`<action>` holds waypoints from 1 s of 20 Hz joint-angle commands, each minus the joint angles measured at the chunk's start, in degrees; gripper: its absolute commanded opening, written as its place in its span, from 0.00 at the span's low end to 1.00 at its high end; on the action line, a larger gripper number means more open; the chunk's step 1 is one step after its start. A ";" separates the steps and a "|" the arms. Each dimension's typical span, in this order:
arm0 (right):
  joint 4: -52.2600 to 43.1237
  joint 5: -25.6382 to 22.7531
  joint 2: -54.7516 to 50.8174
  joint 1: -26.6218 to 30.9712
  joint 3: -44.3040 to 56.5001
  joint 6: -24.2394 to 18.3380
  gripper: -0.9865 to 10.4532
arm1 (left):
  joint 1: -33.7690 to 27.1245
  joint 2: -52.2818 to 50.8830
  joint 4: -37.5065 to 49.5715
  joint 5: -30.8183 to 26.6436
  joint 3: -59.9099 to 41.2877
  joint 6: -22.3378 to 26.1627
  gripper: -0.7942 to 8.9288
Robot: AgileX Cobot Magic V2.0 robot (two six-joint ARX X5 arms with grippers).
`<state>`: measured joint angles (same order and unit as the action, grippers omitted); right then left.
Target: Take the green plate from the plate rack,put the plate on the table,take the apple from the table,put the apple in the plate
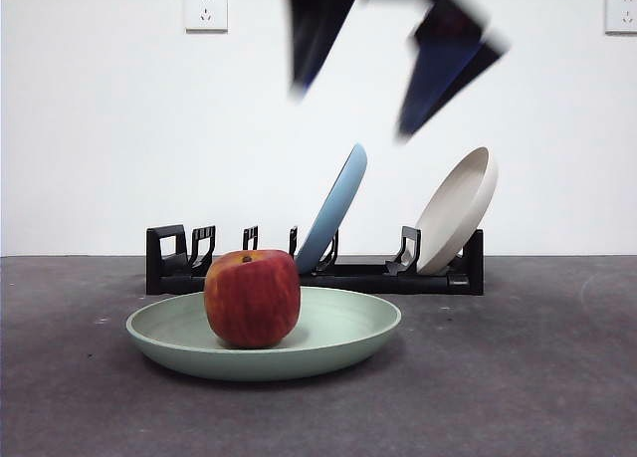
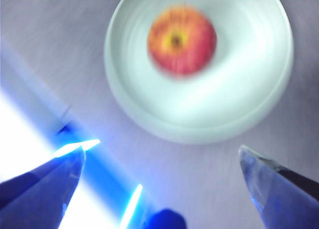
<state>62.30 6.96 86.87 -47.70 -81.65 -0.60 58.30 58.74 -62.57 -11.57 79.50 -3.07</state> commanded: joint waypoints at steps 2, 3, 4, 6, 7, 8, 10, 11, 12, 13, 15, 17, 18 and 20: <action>7.72 0.61 -10.29 -1.57 -0.07 1.88 0.64 | 0.20 -0.07 -1.86 0.09 0.04 -0.37 0.41; 8.94 0.61 -13.27 -1.88 -0.07 2.99 0.63 | 0.20 -0.07 -2.36 0.11 0.04 -0.37 0.41; 10.03 0.63 -15.93 -2.25 -0.07 3.87 0.63 | 0.20 -0.07 -2.99 0.61 0.04 -0.37 0.41; 12.81 0.63 -20.83 -2.78 -0.07 6.36 0.63 | 0.20 -0.07 -4.07 4.17 0.04 -0.37 0.40; 14.40 0.61 -22.93 -2.91 -0.07 7.39 0.63 | 0.20 -0.07 -4.24 6.29 0.04 -0.37 0.40; 15.85 0.63 -24.63 -3.17 -0.07 7.98 0.63 | 0.20 -0.07 -4.39 8.59 0.04 -0.37 0.40; 16.48 0.76 -27.47 -3.54 -0.04 9.33 0.63 | 0.20 -0.07 -4.90 12.37 0.04 -0.37 0.40; 16.48 0.79 -28.59 -3.54 -0.04 9.90 0.58 | 0.20 -0.07 -5.29 13.66 0.04 -0.37 0.40; 16.46 0.76 -29.35 -3.54 -0.04 10.34 0.51 | 0.20 -0.07 -5.70 14.16 0.04 -0.39 0.40; 16.48 0.63 -29.97 -3.54 -0.04 10.82 0.41 | 0.20 -0.07 -6.23 14.80 0.04 -0.39 0.37; 16.48 0.72 -30.34 -3.54 -0.04 10.78 0.23 | 0.20 -0.07 -6.64 14.88 0.04 -0.37 0.19; 16.48 1.16 -30.42 -3.54 -0.04 9.66 0.06 | 0.20 -0.07 -6.73 14.91 0.04 -0.37 0.08; 16.48 1.88 -30.42 -3.54 -0.04 9.27 0.08 | 0.20 -0.07 -6.75 14.91 0.04 -0.37 0.07; 16.46 2.12 -30.42 -3.54 -0.04 9.05 0.08 | 0.20 -0.07 -6.71 14.91 0.07 -0.37 0.07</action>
<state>77.71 8.91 56.45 -51.05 -81.73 9.02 58.30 58.74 -69.36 3.20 79.50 -3.07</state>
